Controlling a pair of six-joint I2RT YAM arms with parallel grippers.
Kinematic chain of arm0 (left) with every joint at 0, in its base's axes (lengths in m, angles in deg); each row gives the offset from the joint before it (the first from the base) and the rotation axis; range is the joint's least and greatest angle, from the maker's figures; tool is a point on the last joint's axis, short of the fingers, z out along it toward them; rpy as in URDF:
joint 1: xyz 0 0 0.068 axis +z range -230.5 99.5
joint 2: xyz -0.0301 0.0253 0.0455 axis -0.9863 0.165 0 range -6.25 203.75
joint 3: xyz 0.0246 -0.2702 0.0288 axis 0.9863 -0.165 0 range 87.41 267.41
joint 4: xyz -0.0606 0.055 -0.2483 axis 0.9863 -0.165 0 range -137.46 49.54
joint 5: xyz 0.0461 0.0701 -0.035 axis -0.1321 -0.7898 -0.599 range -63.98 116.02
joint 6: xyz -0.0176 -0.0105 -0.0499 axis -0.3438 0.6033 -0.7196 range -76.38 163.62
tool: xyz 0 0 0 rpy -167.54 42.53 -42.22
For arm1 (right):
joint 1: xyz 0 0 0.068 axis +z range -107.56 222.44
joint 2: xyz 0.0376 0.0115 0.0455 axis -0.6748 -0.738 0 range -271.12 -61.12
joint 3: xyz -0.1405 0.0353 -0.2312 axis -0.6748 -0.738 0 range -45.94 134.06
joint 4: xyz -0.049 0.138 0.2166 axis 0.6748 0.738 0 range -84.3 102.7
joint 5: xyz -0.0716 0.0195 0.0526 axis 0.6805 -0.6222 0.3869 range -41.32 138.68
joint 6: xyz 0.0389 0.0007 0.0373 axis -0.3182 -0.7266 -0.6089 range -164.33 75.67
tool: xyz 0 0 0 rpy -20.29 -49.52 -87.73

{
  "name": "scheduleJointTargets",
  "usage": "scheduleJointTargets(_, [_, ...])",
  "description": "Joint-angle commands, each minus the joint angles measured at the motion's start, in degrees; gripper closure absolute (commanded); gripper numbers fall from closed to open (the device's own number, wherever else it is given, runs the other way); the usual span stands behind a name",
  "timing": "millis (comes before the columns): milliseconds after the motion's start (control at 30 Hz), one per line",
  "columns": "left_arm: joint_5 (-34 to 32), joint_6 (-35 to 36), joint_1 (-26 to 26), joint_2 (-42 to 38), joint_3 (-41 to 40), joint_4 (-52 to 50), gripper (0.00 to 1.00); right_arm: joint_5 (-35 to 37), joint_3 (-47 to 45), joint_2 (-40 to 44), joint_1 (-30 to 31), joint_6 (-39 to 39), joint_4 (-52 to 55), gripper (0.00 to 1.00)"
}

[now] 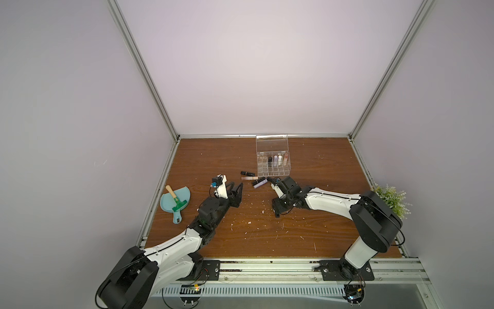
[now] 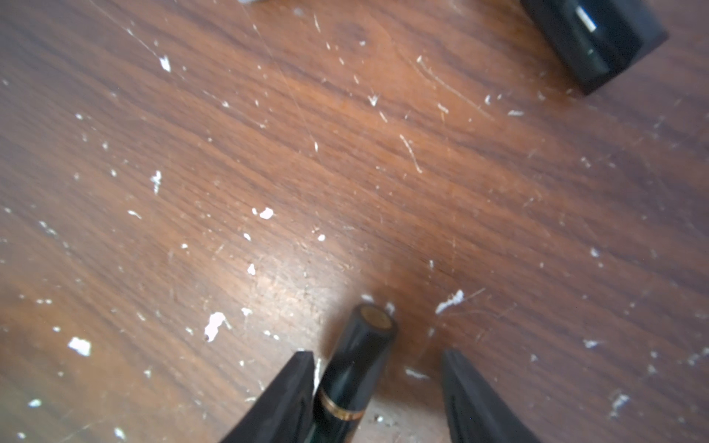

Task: Arrange the lipsticks in the organizer
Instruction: Pick up the lipstick at the center of the board.

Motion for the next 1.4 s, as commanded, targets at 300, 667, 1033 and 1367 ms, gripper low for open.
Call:
scheduleJointTargets(300, [1.17, 0.39, 0.65, -0.30, 2.18, -1.09, 0.50, 2.74, 2.20, -2.67, 3.82, 0.07, 9.19, 0.55])
scheduleJointTargets(667, [1.66, 0.10, 0.59, -0.21, 2.37, -1.16, 0.51, 5.89, -1.95, 1.85, 5.61, -1.24, 13.54, 0.54])
scheduleJointTargets(1033, [4.03, -1.17, 0.65, 0.45, 2.97, -1.14, 0.51, 5.17, -1.90, 0.85, 6.60, -1.02, 13.02, 0.71])
scheduleJointTargets(1367, [20.05, -7.45, 0.96, 1.03, 7.37, -3.51, 0.35, 4.37, -0.56, 7.57, 6.85, -0.04, 12.94, 0.84])
